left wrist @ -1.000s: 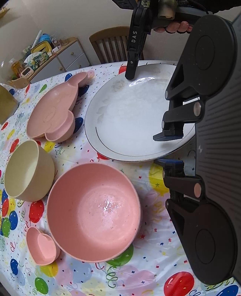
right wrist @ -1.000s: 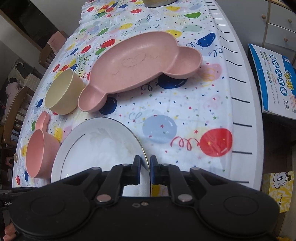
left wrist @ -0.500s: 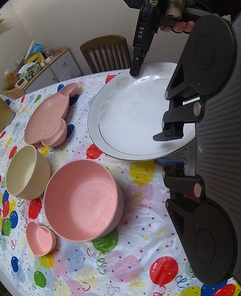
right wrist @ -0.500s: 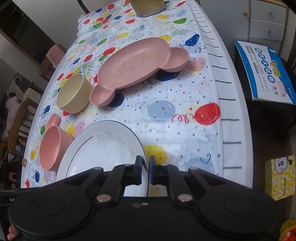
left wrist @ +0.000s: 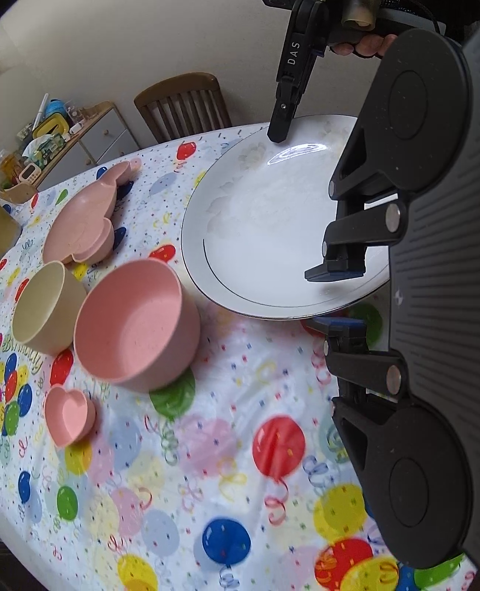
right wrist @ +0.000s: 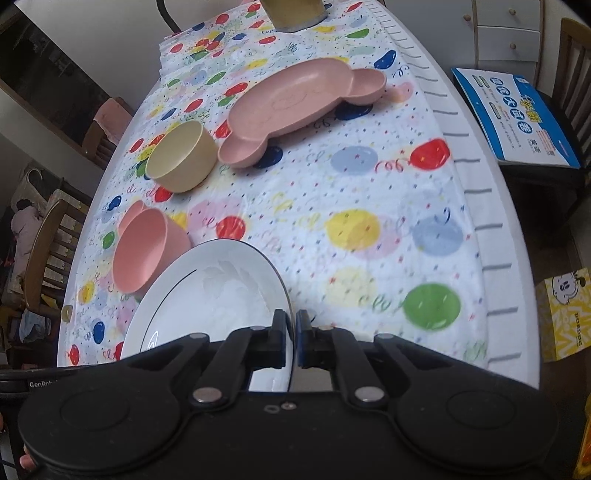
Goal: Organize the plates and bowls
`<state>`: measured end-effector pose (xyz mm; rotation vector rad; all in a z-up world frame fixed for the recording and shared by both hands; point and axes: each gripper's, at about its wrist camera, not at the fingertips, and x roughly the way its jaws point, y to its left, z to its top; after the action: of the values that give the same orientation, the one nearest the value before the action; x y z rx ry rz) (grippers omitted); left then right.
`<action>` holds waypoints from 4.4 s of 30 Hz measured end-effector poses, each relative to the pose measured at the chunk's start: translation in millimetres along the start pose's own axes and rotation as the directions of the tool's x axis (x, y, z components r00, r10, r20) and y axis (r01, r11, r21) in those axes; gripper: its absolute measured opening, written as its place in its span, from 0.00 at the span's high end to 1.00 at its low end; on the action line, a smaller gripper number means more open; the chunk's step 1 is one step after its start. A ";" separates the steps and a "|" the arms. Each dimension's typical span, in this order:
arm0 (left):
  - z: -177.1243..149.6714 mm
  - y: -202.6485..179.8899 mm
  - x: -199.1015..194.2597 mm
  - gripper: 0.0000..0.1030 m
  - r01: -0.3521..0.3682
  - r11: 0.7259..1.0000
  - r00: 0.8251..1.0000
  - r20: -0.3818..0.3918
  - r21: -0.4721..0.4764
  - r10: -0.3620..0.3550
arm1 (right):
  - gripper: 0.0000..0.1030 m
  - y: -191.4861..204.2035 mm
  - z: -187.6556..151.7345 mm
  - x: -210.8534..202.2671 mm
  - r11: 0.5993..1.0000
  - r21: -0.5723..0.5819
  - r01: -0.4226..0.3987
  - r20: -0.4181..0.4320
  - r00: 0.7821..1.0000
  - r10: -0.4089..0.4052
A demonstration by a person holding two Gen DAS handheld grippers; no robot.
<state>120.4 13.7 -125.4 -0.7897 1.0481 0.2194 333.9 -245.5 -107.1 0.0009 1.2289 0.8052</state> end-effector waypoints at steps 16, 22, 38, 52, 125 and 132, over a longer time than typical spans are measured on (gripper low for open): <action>-21.3 95.9 -59.1 0.82 -0.063 0.998 0.997 0.032 -0.012 0.063 | 0.96 93.1 -75.9 30.7 0.999 0.023 -0.026 0.000 1.000 0.026; -24.8 119.1 -64.4 0.82 -0.082 0.997 0.996 0.037 -0.008 0.083 | 0.96 117.6 -92.6 51.6 0.999 0.034 -0.033 -0.014 0.999 0.034; -29.5 136.0 -56.3 0.82 -0.090 0.996 0.996 0.009 -0.012 0.090 | 0.95 135.2 -114.2 66.7 0.999 0.047 -0.004 -0.033 0.999 0.005; -30.9 133.1 -70.8 0.82 -0.093 0.996 0.995 0.035 -0.006 0.093 | 0.82 137.3 -119.7 62.5 0.999 0.048 0.026 -0.020 0.999 -0.025; -57.2 -141.4 8.3 0.23 -0.164 0.879 0.980 0.175 0.448 0.094 | 0.14 8.4 -124.0 -80.4 0.971 -0.018 0.237 0.284 0.933 -0.222; -55.1 -142.2 46.2 0.24 -0.162 0.913 0.986 0.105 0.374 0.132 | 0.24 -27.3 -105.1 -55.5 0.979 -0.036 0.200 0.200 0.961 -0.189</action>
<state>179.2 -133.6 -110.5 -0.3468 1.0359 0.1655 255.7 -338.9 -111.2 -0.0837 1.0025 0.6511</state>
